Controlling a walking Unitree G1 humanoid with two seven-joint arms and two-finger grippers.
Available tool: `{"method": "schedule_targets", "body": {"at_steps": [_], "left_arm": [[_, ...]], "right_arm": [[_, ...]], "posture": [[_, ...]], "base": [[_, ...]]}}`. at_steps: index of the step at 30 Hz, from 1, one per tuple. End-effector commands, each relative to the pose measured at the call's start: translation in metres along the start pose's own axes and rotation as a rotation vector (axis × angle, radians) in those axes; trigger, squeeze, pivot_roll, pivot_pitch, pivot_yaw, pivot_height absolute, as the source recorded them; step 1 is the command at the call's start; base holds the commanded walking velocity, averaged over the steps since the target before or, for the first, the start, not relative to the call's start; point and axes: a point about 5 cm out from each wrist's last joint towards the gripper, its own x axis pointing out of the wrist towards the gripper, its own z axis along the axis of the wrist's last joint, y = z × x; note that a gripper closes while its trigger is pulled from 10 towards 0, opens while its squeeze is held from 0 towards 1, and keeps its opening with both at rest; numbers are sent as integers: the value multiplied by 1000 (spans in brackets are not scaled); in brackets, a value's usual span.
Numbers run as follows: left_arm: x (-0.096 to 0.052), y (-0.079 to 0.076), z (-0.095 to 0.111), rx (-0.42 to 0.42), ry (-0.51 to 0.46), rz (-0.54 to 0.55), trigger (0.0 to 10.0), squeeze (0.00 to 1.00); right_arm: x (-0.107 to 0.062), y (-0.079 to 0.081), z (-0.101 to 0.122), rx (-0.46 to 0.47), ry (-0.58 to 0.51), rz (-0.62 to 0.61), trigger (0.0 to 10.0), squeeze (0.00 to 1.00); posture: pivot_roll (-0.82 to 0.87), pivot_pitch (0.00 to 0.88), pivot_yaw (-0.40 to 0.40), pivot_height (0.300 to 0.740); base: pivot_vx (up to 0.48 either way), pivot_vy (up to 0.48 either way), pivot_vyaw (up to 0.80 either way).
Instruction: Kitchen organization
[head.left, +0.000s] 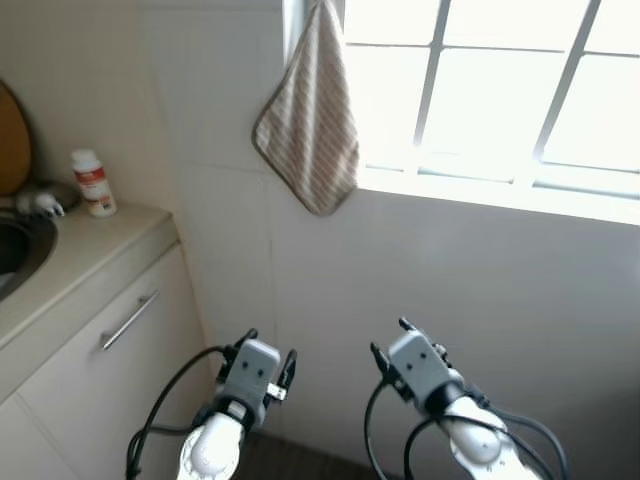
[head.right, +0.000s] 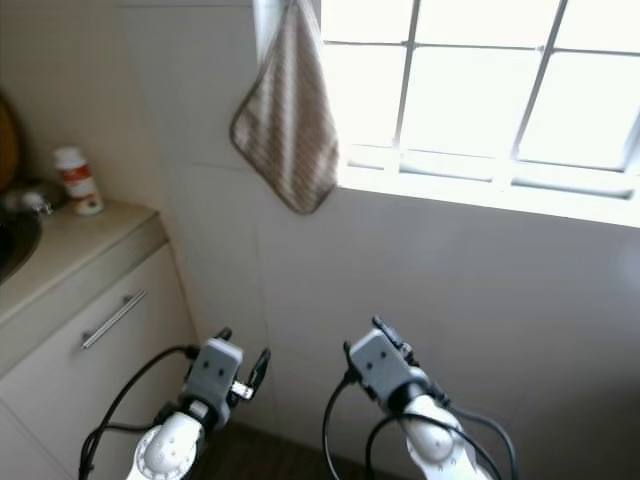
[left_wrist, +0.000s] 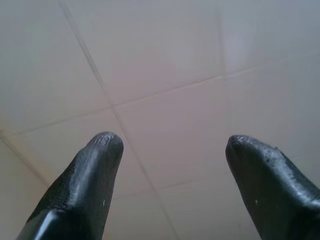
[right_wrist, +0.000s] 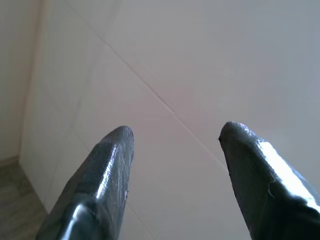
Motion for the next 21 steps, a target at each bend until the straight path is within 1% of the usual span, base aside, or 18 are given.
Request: {"method": "schedule_targets", "body": {"at_steps": [1, 11, 17, 21], "left_arm": [[1, 2, 1, -3, -5, 1, 10000, 0], [2, 3, 1, -13, -9, 1, 10000, 0], [3, 5, 2, -34, -16, 10, 10000, 0], [3, 4, 1, -35, -9, 1, 10000, 0]], "right_arm": [[3, 2, 5, -2, -19, 3, 10000, 0], [3, 1, 4, 2, -15, -7, 10000, 0], [5, -1, 4, 7, -8, -13, 10000, 0], [5, -2, 4, 9, -7, -19, 10000, 0]], "posture": [[-42, 0, 39, 740], [-39, 0, 37, 740], [-36, 0, 31, 740], [-37, 0, 32, 740]], "base": [[0, 0, -800], [0, 0, -800], [0, 0, -800], [0, 379, -800]]}}
